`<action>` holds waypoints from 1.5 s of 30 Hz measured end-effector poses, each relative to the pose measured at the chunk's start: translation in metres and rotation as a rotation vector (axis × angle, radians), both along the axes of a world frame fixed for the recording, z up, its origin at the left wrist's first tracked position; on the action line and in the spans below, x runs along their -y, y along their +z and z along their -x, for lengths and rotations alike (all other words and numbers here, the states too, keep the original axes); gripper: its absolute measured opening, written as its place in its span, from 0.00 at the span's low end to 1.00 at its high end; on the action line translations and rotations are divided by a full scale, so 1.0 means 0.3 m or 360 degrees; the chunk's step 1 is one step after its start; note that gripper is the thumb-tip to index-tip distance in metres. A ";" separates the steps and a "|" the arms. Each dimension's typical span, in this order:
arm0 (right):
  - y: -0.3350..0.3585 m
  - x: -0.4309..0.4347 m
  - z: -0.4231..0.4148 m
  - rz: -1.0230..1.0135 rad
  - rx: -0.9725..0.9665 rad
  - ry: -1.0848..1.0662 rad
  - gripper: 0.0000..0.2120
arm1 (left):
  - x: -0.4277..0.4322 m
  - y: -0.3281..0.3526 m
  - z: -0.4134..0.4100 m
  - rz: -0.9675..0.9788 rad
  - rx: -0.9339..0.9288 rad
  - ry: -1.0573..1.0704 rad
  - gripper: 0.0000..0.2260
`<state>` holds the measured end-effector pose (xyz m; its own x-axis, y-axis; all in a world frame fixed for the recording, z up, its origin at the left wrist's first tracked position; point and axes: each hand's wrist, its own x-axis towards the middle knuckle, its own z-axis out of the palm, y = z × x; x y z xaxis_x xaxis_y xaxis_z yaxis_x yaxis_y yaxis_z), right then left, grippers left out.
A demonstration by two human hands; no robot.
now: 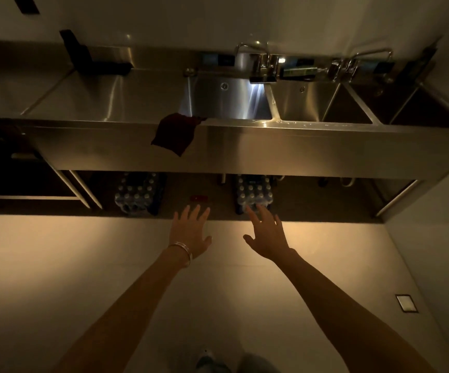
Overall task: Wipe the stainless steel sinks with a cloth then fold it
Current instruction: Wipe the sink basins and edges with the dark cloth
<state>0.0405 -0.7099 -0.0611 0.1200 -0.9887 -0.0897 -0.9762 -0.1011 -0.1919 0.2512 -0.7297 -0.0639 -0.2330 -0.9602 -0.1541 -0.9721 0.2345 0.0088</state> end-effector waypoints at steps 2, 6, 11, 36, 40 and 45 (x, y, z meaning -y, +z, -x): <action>-0.002 0.066 -0.025 0.0000 0.0001 0.0017 0.36 | 0.062 -0.008 -0.025 -0.0024 -0.0005 -0.0004 0.34; -0.027 0.208 -0.046 -0.0043 0.0003 0.0027 0.36 | 0.197 -0.046 -0.074 -0.0067 -0.0013 0.0006 0.34; -0.079 0.434 -0.055 -0.0065 -0.0030 0.0062 0.37 | 0.401 -0.094 -0.125 -0.0097 0.0014 0.0033 0.35; -0.066 1.624 -0.365 -0.0014 0.0211 0.0268 0.35 | 1.524 -0.081 -0.483 -0.0040 0.0017 0.0089 0.38; -0.096 1.734 -0.530 -0.0070 0.0224 0.0257 0.36 | 1.647 -0.102 -0.597 -0.0079 -0.0044 -0.0030 0.39; -0.133 1.834 -0.692 -0.0218 0.0074 0.0157 0.41 | 1.763 -0.135 -0.684 -0.0143 0.0053 -0.0257 0.40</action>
<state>0.2481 -1.2602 -0.1009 0.2229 -0.9509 -0.2146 -0.9526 -0.1656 -0.2554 0.4566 -1.2585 -0.1045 -0.3763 -0.8928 -0.2477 -0.9220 0.3871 0.0053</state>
